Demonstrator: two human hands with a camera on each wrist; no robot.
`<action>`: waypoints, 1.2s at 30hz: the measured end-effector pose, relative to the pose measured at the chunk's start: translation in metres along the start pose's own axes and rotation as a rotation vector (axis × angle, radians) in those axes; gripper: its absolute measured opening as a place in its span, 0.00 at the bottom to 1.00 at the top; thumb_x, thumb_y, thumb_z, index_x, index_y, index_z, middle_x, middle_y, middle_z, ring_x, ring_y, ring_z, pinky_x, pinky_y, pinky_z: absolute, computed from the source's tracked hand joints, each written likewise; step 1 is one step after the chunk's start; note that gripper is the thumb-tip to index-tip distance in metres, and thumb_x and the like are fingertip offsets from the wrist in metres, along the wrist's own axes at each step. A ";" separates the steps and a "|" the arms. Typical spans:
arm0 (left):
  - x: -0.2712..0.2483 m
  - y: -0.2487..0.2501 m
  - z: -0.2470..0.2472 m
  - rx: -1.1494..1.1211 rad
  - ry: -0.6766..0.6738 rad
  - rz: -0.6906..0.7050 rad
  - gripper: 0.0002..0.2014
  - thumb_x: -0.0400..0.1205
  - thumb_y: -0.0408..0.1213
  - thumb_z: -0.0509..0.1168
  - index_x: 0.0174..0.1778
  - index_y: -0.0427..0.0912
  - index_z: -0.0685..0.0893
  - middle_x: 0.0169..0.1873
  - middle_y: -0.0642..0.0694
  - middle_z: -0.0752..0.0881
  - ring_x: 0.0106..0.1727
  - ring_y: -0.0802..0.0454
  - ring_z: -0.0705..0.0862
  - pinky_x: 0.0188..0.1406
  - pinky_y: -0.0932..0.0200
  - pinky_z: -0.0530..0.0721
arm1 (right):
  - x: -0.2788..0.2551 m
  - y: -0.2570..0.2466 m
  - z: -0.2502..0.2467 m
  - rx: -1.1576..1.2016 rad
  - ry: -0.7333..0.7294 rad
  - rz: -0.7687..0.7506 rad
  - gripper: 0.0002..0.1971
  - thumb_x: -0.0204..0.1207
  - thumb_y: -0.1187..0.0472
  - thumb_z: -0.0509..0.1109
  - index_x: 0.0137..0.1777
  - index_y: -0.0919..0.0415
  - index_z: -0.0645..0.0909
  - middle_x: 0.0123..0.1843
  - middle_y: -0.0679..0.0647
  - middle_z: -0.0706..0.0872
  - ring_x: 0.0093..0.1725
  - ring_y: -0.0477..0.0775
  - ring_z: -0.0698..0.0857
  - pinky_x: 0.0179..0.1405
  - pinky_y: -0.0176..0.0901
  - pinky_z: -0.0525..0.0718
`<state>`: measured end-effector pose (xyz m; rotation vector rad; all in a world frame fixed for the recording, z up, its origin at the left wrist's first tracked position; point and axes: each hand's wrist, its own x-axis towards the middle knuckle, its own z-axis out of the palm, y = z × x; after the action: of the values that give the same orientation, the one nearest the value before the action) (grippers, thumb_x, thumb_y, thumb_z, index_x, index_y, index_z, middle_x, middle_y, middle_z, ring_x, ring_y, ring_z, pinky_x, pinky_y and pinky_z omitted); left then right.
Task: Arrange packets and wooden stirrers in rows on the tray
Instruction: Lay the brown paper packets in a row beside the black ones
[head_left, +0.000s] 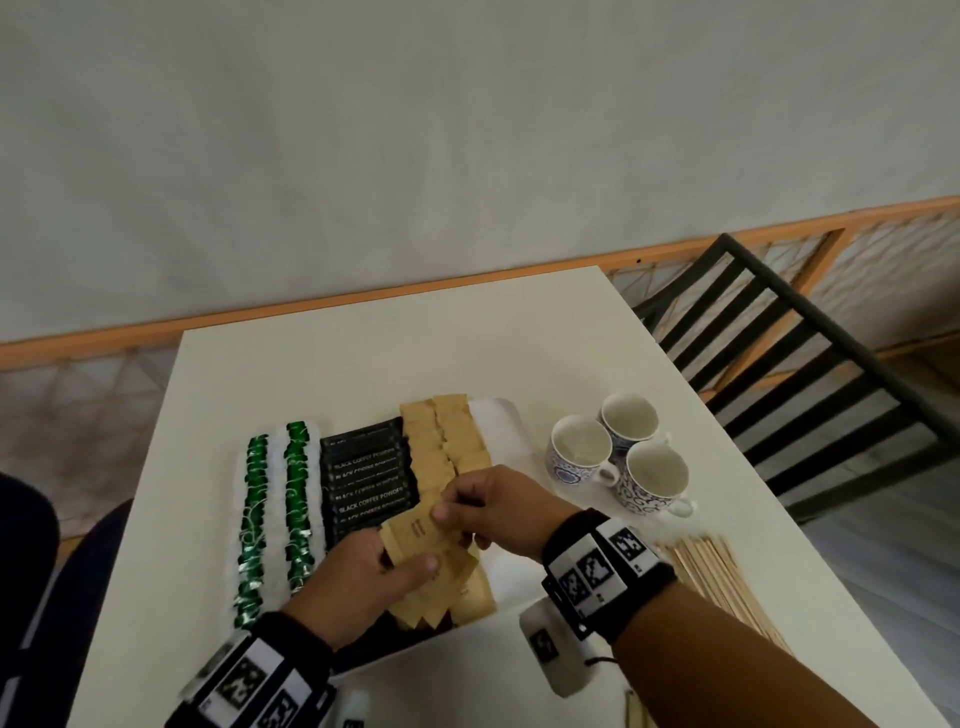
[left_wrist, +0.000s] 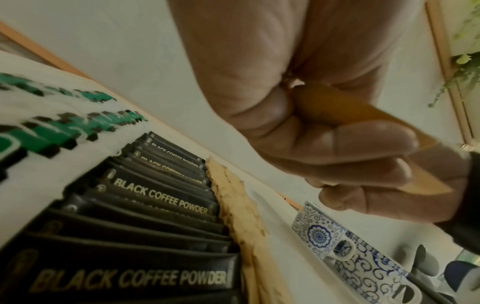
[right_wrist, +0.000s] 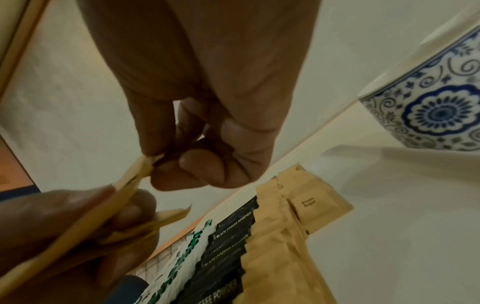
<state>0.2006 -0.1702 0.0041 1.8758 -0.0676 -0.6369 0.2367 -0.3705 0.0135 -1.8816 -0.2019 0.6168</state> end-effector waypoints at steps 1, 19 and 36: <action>0.001 -0.002 -0.001 0.001 -0.004 -0.012 0.08 0.77 0.39 0.73 0.52 0.49 0.89 0.46 0.53 0.92 0.49 0.56 0.90 0.50 0.58 0.87 | 0.000 0.000 0.000 0.001 0.001 0.007 0.08 0.79 0.54 0.71 0.39 0.54 0.83 0.33 0.50 0.85 0.35 0.50 0.84 0.35 0.42 0.81; 0.016 -0.010 0.007 -0.171 0.381 -0.040 0.07 0.76 0.40 0.75 0.38 0.53 0.83 0.44 0.43 0.90 0.44 0.43 0.90 0.45 0.38 0.89 | -0.006 0.004 -0.010 -0.142 -0.026 0.198 0.12 0.84 0.66 0.56 0.38 0.55 0.71 0.27 0.58 0.85 0.32 0.63 0.90 0.28 0.41 0.85; 0.027 -0.016 0.008 -0.090 0.481 -0.034 0.12 0.74 0.37 0.76 0.35 0.52 0.77 0.43 0.42 0.88 0.39 0.43 0.91 0.43 0.36 0.89 | 0.017 0.045 -0.013 -0.326 0.294 0.220 0.13 0.78 0.65 0.67 0.62 0.58 0.76 0.54 0.55 0.85 0.51 0.54 0.84 0.49 0.42 0.80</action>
<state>0.2161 -0.1800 -0.0231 1.8976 0.3006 -0.1950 0.2509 -0.3921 -0.0296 -2.3041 0.1046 0.4638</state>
